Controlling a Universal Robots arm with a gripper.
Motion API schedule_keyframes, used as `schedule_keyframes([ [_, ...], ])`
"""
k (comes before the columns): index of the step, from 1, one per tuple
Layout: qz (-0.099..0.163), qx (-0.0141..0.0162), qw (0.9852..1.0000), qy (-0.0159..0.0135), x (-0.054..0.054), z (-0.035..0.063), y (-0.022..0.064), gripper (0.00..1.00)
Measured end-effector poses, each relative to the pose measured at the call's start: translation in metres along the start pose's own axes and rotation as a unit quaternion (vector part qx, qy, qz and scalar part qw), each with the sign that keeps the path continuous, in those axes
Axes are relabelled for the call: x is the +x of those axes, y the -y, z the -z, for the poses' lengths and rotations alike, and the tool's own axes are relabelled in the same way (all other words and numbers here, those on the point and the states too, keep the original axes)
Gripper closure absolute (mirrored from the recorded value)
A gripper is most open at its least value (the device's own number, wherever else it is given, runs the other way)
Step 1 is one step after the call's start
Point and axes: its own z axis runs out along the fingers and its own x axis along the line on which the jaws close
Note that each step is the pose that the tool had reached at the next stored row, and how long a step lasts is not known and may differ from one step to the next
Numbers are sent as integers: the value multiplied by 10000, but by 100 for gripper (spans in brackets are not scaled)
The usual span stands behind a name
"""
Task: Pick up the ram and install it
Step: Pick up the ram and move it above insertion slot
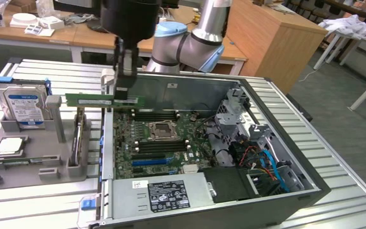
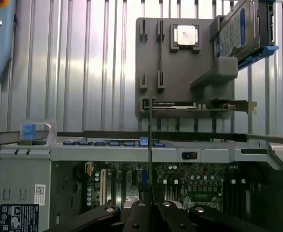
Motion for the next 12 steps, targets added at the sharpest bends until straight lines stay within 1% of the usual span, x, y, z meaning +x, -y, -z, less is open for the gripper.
schedule_keyframes([
  [12, 1, -4, 10000, 0, 1, 25, 436, 89],
])
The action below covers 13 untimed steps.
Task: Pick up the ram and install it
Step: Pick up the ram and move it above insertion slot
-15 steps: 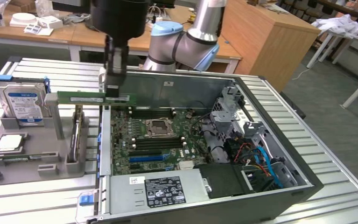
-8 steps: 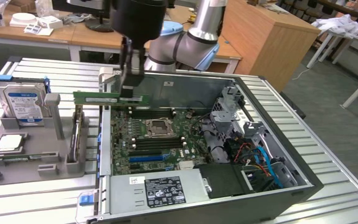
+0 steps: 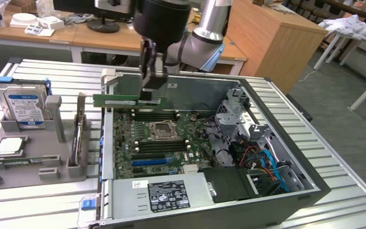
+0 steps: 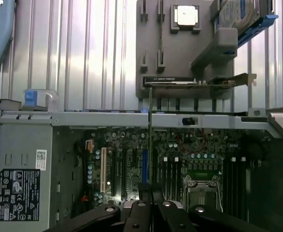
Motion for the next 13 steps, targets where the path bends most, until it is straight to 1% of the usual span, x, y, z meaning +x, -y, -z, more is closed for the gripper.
schedule_keyframes([
  [13, 0, -7, 10000, 0, 1, 26, 476, 89],
])
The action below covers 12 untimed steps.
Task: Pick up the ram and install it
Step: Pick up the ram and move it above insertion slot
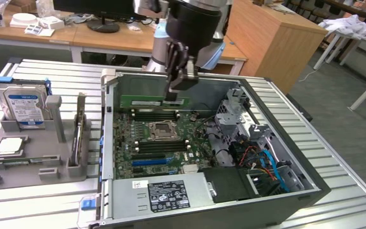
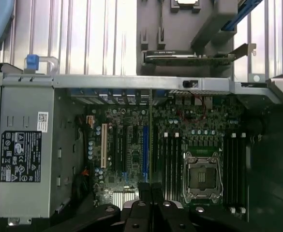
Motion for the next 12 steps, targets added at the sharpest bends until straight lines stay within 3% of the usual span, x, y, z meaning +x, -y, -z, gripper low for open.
schedule_keyframes([
  [12, -1, -6, 10000, 0, 1, 21, 401, 89],
])
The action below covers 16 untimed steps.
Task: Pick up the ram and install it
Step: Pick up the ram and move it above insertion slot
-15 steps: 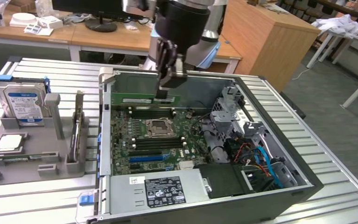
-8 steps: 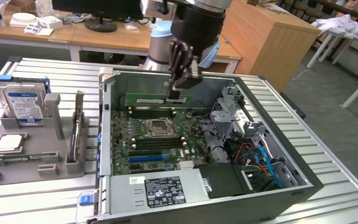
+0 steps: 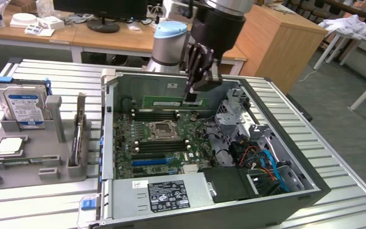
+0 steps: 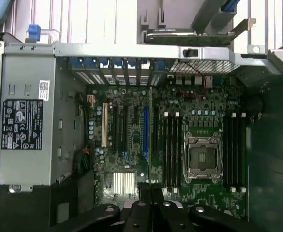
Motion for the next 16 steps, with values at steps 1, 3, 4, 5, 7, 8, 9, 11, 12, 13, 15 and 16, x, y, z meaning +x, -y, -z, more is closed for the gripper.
schedule_keyframes([
  [1, 0, 0, 10000, 0, 0, 2, 29, 89],
  [3, 1, 0, 10000, -1, 1, 3, 50, 89],
  [4, 1, 0, 10000, 0, 1, 3, 50, 89],
  [5, 1, 0, 10000, 0, 0, 3, 51, 89],
  [7, 0, 0, 10000, 0, -2, 3, 51, 89],
  [8, -1, 0, 10000, 0, -18, 1, 50, 89],
  [9, 0, 0, 10000, 0, -37, 0, 51, 89],
  [11, 1, 0, 10000, 0, -83, -4, 51, 89],
  [12, 0, 0, 10000, 0, -109, -6, 51, 89],
  [13, 0, 0, 10000, 0, -134, -8, 51, 89],
  [15, 0, 0, 10000, 0, -187, -12, 52, 89],
  [16, 1, 0, 10000, 0, -214, -15, 52, 89],
])
